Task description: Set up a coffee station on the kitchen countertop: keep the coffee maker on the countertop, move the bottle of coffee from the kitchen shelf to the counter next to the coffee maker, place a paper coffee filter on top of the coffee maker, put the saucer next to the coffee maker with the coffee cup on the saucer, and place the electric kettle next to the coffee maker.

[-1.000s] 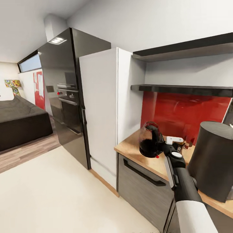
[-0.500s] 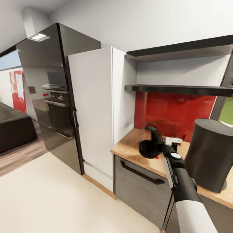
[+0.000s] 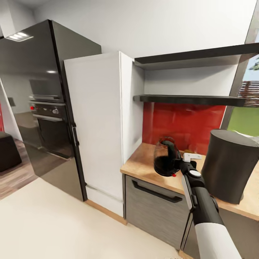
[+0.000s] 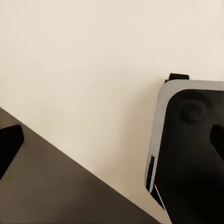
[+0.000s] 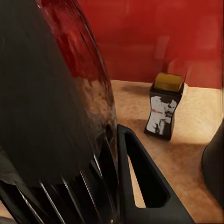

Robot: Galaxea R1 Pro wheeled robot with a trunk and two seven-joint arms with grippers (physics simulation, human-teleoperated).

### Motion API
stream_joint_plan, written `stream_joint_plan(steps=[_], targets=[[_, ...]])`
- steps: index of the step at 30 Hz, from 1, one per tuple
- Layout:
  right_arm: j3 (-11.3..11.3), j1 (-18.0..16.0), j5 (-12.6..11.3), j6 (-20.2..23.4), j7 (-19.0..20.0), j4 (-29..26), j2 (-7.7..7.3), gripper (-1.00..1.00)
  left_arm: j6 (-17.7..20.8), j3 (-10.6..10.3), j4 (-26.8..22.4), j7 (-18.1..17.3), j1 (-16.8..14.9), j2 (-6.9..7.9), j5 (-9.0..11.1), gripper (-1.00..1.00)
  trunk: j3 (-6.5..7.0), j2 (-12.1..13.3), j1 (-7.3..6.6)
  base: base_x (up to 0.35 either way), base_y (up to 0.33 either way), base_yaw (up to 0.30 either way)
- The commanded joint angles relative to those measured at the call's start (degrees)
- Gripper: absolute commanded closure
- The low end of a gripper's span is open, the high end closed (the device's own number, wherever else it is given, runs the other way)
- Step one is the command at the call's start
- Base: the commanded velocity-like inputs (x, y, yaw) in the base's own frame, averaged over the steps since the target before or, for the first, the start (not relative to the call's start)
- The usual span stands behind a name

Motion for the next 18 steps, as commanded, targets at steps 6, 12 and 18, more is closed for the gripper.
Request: stream_joint_plan(steps=[6,12,18], targets=[[0.0,0.0,0.6,0.3,0.1,0.0,0.07,1.0,-0.2,0.4,0.1,0.0,0.0,0.02,0.0,-1.0,0.1,-0.1,0.02,0.006,0.314,-0.262],[0.0,0.0,0.6,0.3,0.1,0.0,0.07,1.0,-0.2,0.4,0.1,0.0,0.0,0.05,0.0,-1.0,0.19,-0.1,0.02,0.0,0.315,-0.262],[0.0,0.0,0.6,0.3,0.1,0.1,0.07,1.0,-0.2,0.4,0.1,0.0,0.0,0.05,0.0,-1.0,0.21,-0.1,0.02,0.027,0.317,-0.161]])
